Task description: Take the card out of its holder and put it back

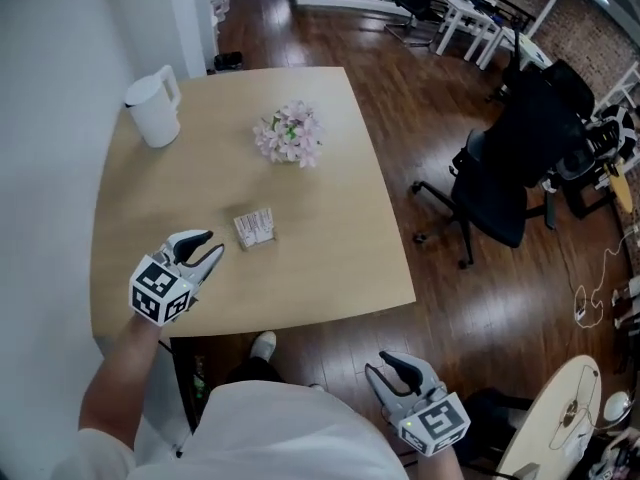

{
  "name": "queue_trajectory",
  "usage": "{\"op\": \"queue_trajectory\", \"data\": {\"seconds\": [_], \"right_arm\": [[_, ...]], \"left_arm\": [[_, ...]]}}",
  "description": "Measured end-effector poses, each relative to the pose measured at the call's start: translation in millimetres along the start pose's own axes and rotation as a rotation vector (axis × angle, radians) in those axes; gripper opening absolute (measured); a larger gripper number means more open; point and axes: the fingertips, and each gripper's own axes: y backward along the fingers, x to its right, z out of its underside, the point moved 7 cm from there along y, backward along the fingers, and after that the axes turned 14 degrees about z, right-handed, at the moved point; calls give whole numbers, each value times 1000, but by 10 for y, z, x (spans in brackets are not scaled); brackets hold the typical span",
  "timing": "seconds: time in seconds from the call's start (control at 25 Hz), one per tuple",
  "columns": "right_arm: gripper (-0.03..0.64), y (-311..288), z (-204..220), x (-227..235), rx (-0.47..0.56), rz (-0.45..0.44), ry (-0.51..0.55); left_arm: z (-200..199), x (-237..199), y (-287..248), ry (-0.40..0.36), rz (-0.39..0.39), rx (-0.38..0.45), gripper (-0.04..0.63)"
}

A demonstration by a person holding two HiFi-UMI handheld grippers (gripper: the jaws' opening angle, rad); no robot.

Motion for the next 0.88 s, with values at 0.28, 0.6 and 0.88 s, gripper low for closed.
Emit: {"op": "queue_trajectory", "data": {"seconds": [0.28,0.6,0.88], "right_arm": [[126,249,289,14,19,-214,124],[126,563,586,-284,15,-365,212],[123,792,485,-833,65,-389,300]], "left_arm": [[363,1516,1057,154,-232,97,123],[735,3183,1876,241,-365,53,101],[828,3766,2297,203,-400,112,101]]}}
